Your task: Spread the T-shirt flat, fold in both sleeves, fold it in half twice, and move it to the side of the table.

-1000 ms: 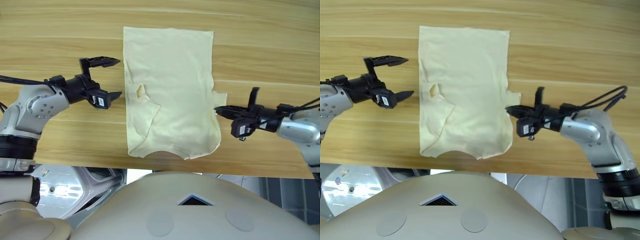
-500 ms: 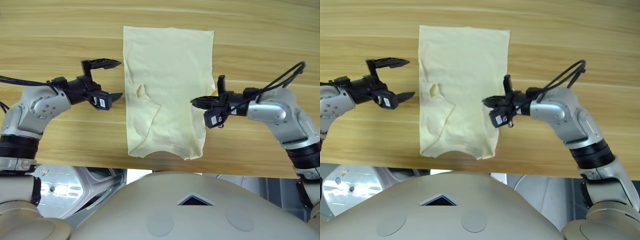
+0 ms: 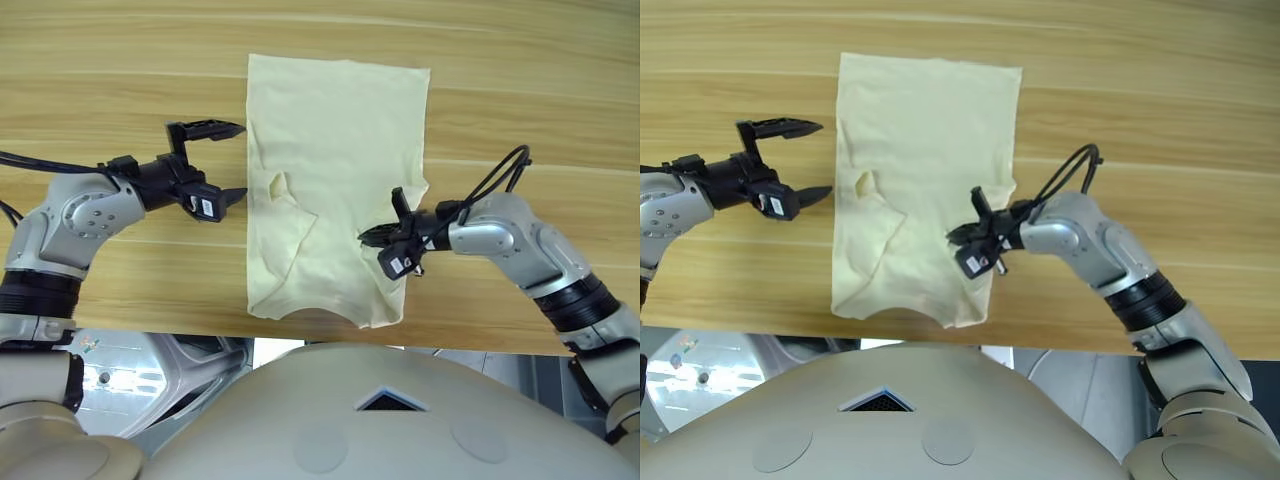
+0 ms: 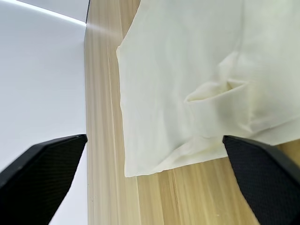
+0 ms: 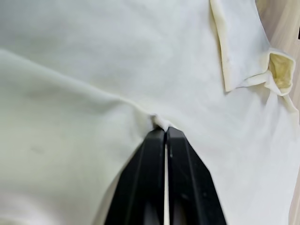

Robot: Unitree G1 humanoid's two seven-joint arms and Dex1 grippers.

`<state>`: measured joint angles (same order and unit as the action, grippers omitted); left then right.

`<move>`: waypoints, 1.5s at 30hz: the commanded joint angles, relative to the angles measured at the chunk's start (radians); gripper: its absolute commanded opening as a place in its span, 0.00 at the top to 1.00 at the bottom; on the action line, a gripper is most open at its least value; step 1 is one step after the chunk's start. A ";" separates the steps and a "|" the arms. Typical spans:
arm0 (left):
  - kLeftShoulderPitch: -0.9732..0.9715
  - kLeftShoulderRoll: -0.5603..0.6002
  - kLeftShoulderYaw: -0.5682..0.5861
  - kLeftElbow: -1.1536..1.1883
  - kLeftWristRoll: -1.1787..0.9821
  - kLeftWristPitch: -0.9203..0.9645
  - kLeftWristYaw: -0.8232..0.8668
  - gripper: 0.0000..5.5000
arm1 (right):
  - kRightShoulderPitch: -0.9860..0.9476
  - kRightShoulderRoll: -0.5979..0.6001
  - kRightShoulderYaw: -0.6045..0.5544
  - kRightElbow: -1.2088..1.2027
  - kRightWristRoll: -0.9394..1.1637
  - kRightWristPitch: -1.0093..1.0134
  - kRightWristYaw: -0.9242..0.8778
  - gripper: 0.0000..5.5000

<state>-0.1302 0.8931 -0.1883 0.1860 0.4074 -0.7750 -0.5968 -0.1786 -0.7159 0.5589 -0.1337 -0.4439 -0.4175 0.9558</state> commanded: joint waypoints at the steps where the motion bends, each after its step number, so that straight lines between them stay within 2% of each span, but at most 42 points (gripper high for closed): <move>1: -0.007 -0.001 -0.008 -0.003 0.009 0.008 0.002 0.02 | -0.006 -0.006 -0.017 -0.026 0.024 0.008 0.008 0.99; 15: -0.009 -0.008 -0.014 0.003 0.011 0.006 0.004 0.02 | -0.023 -0.011 -0.084 -0.054 0.029 0.028 -0.009 0.99; 29: 0.001 -0.010 -0.017 -0.007 0.008 0.007 -0.003 0.02 | -0.055 0.061 0.046 -0.011 -0.050 0.018 0.023 0.99; 42: 0.004 -0.035 -0.055 -0.010 -0.037 0.026 -0.028 0.02 | -0.063 0.051 0.006 -0.043 -0.036 0.020 0.012 0.99; 45: 0.005 -0.046 -0.066 -0.017 -0.079 0.029 -0.050 0.02 | -0.075 0.056 -0.019 -0.035 -0.022 0.022 0.002 0.89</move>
<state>-0.1258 0.8526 -0.2419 0.1793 0.3506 -0.7555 -0.6244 -0.2285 -0.6537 0.5598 -0.1631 -0.4871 -0.3981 0.9632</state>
